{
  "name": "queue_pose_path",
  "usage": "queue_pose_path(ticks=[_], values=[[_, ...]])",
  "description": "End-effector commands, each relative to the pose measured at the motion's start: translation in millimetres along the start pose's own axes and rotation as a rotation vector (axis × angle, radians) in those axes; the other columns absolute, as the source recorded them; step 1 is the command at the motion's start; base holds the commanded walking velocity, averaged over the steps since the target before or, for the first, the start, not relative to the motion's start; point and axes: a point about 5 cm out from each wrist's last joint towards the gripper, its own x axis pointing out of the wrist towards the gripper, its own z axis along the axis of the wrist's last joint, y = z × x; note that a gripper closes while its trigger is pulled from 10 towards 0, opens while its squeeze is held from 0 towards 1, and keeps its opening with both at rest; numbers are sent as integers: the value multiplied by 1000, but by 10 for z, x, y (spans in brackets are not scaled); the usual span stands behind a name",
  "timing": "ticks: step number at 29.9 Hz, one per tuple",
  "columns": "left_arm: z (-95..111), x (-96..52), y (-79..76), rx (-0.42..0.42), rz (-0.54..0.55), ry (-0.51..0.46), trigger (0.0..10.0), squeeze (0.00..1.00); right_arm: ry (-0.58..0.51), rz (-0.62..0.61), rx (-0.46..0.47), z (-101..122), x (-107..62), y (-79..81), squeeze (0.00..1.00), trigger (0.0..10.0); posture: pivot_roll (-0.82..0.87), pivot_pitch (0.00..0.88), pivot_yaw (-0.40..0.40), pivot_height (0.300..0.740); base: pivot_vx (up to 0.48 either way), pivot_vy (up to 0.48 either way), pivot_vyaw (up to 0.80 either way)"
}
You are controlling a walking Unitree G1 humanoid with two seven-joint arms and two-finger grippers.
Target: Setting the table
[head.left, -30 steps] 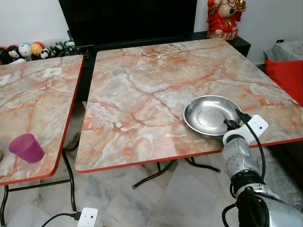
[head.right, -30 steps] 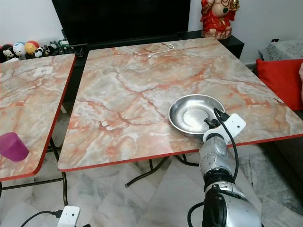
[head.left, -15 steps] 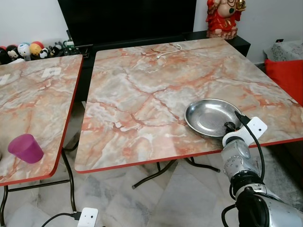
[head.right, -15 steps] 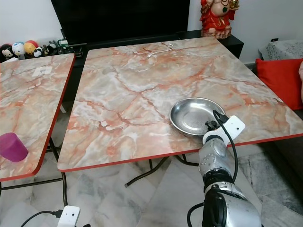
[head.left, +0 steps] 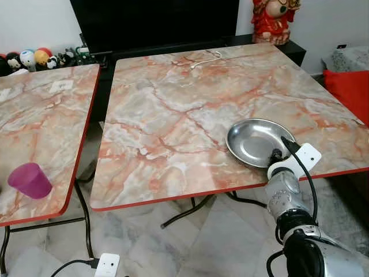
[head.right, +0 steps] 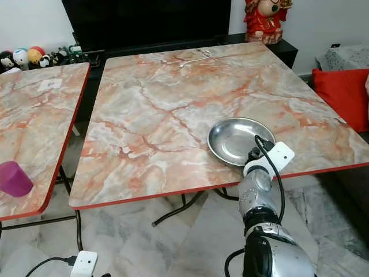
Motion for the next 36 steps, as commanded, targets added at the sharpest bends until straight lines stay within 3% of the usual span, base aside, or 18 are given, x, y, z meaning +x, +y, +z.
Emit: queue_pose_path(ticks=[1,4,5,6,9,10,11,12,27,36], values=[[-25,-6,3,1,-1,11,10000,0,-12,-1,-11,-7,-15,11,0,10000,-84,32,56,732,0,0,0],[-28,-7,3,-1,1,11,10000,0,-24,-25,-16,-4,-20,-7,0,10000,-83,32,54,732,0,0,0],[-29,-7,2,-2,1,11,10000,0,-29,-32,-19,1,-21,-14,427,10000,-84,31,54,732,0,0,0],[-32,-8,1,-2,1,12,10000,0,-36,-48,-21,7,-22,-30,965,10000,-84,31,53,732,0,0,0],[-36,-9,-3,-2,0,13,10000,0,-37,-61,-18,5,-24,-45,922,10000,-84,31,53,732,0,0,0],[-38,-9,-3,-2,0,13,10000,0,-36,-61,-17,0,-26,-45,345,10000,-84,32,52,732,0,0,0],[-39,-10,-3,-3,0,13,10000,0,-34,-60,-17,-5,-29,-45,345,10000,-84,32,52,732,0,0,0],[-40,-10,-4,-3,0,13,10000,0,-31,-57,-18,-10,-29,-44,0,10000,-83,31,52,732,0,0,0],[-53,-12,-16,-5,1,18,10000,0,-22,40,-129,-12,-38,97,0,10000,-84,29,47,732,0,0,0],[-57,-12,-27,-5,-1,20,10000,0,-25,50,-234,-34,-62,87,0,10000,-94,28,45,732,0,0,0]])
